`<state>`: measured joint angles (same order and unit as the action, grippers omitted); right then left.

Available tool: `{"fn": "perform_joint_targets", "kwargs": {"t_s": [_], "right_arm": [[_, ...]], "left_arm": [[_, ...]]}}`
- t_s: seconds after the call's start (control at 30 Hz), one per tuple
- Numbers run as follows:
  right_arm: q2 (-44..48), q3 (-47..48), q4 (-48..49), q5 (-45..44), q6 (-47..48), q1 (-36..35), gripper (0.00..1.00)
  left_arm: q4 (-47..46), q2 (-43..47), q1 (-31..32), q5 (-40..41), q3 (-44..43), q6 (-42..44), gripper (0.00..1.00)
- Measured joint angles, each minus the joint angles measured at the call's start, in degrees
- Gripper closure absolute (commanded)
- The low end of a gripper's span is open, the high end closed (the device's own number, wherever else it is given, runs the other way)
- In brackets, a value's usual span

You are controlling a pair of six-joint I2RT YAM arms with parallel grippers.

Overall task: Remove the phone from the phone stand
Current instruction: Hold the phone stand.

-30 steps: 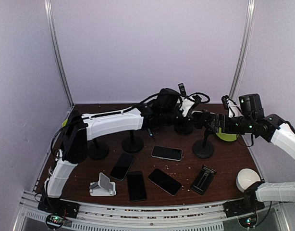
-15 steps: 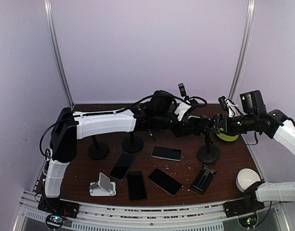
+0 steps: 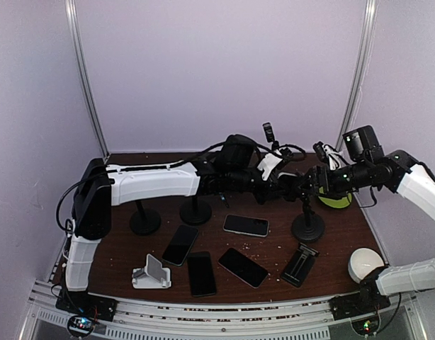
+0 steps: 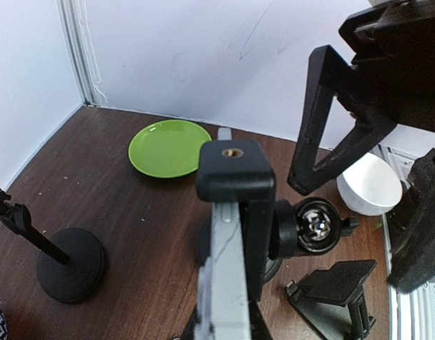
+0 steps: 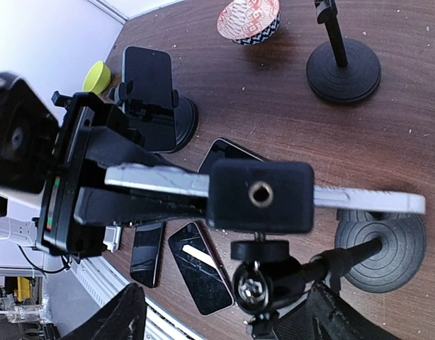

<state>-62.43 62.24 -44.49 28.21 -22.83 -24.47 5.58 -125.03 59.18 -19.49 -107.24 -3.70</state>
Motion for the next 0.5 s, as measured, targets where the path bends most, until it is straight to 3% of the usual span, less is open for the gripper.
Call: {"fn": "perform_joint_targets", "kwargs": {"t_s": [0.33,0.5], "right_arm": [[-4.9,2.2,-0.6,-1.9,-1.2,-0.7,0.29],[-6.4,2.3,-1.4,-2.6,-1.5,-0.7,0.37]], "left_arm": [[0.9,0.8,2.1,2.6,0.0,3.2,1.00],[1.2,0.9,2.6,4.5,0.0,4.5,1.00]]}}
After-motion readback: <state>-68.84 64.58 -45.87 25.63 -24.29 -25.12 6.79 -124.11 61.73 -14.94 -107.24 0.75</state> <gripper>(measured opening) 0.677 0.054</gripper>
